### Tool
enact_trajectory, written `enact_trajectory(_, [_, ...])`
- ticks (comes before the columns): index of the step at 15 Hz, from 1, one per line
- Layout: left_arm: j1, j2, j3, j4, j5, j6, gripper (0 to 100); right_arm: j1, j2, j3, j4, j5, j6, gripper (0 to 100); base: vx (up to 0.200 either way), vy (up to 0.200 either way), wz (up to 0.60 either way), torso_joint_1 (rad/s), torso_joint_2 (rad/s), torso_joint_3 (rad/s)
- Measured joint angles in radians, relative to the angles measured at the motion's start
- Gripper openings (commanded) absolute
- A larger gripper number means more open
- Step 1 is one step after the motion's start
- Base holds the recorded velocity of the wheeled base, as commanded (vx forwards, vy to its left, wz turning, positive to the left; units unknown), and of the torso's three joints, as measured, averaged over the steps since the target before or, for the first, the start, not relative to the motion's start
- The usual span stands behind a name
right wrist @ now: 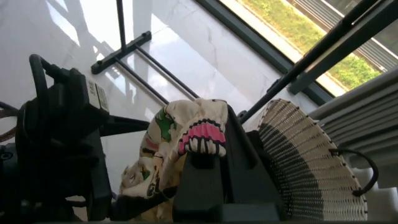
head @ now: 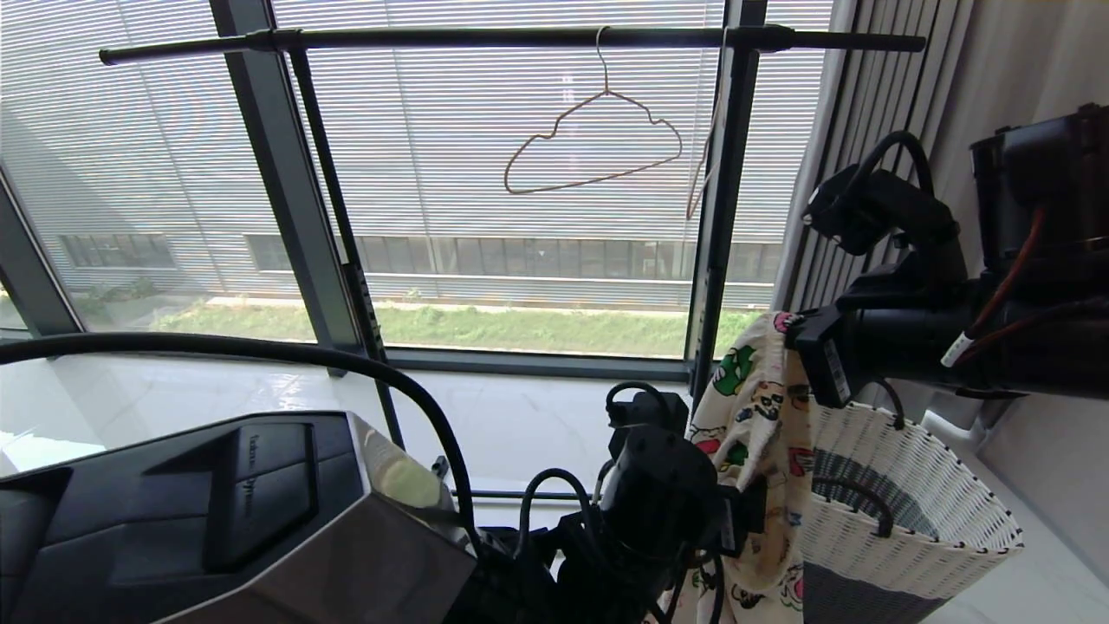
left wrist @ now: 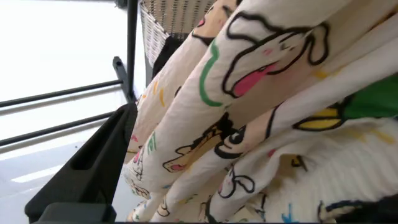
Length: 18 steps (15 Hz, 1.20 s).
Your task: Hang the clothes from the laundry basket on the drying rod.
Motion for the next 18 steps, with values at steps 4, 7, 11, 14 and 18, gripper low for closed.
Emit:
enact_trajectory(4, [0.011,0.015,0.097,0.001,0.006,0.089,100,-0.016,-0.002,0.002,0.000,-0.028,0.027,0,0.000,0.000,0.00,0.000,0.00,0.000])
enact_trajectory(7, [0.030,-0.018,0.221,-0.003,0.039,0.139,100,-0.062,-0.003,0.006,0.004,-0.056,0.032,0,0.000,0.000,0.00,0.000,0.00,0.000])
enact_trajectory(11, [0.026,-0.057,0.281,-0.002,0.085,0.145,0,-0.097,-0.004,0.010,0.021,-0.064,0.032,0,0.000,0.000,0.00,0.000,0.00,0.000])
enact_trajectory(14, [0.013,-0.077,0.285,-0.001,0.094,0.148,0,-0.101,-0.011,0.010,0.031,-0.066,0.031,0,0.000,0.000,0.00,0.000,0.00,0.000])
enact_trajectory(18, [0.002,-0.120,0.315,0.000,0.147,0.198,0,-0.107,-0.042,0.012,0.121,-0.077,0.033,0,0.000,0.000,0.00,0.000,0.00,0.000])
